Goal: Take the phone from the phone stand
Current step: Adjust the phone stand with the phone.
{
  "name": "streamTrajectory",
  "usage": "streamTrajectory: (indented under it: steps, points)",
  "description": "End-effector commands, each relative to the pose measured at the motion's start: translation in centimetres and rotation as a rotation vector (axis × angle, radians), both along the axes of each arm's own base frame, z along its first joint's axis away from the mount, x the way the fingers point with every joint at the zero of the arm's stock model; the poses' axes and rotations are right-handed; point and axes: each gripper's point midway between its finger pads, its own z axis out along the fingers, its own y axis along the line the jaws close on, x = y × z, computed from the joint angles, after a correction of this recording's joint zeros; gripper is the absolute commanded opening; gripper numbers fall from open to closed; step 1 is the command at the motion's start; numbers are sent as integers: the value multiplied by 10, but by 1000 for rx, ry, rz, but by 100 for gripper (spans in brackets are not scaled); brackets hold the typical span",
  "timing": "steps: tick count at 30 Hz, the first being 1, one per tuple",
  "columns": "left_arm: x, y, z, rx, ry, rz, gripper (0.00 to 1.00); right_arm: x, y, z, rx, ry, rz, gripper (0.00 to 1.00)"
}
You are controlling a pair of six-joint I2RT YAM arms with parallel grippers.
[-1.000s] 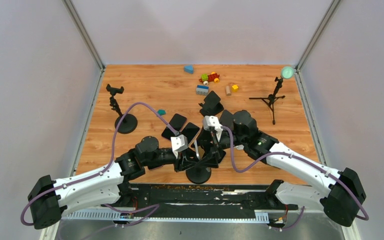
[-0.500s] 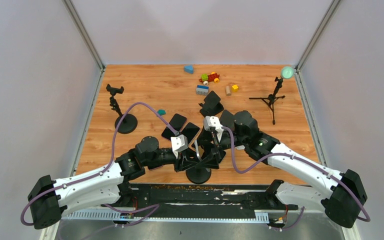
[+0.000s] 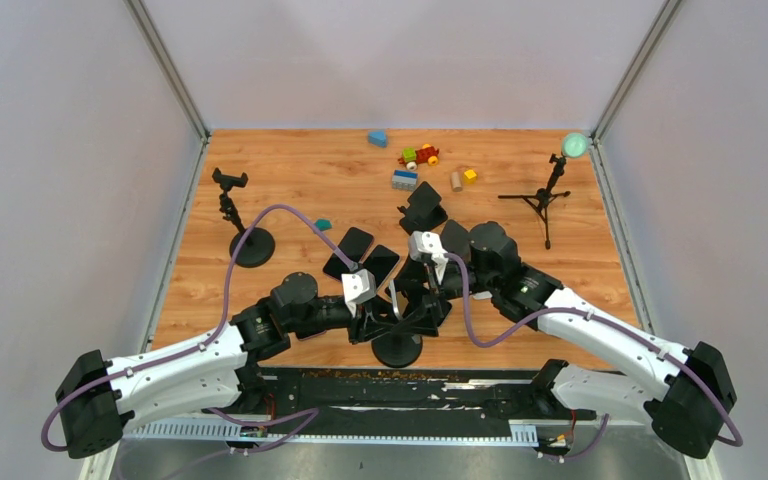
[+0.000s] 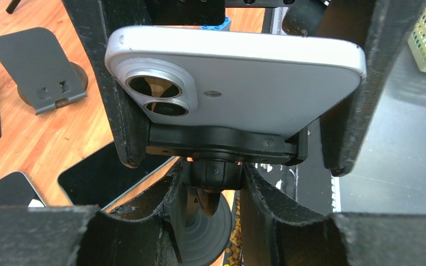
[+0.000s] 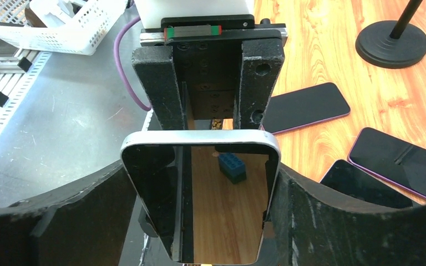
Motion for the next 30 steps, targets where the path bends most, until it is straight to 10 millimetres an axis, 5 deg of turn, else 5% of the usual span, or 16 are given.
streamTrajectory:
  steps: [1, 4, 6, 7, 19, 30]
  points:
    - [10, -3, 28, -85, -69, 34, 0, -9, -1, 23, 53, -46, 47, 76]
    - [12, -3, 27, -84, -64, 41, 0, -16, -2, 23, 58, -42, 92, 45]
    - [16, -3, 25, -82, -54, 67, 0, -18, -2, 22, 62, -46, 109, 5]
    - [19, -2, 26, -86, -51, 90, 0, -18, -2, 22, 64, -48, 109, 1]
    - [58, 8, 18, -57, 7, 325, 0, -39, -6, 33, 112, -122, 98, 0]
    - [67, 13, 20, -73, 24, 350, 0, -73, -4, 18, 99, -69, 114, 0]
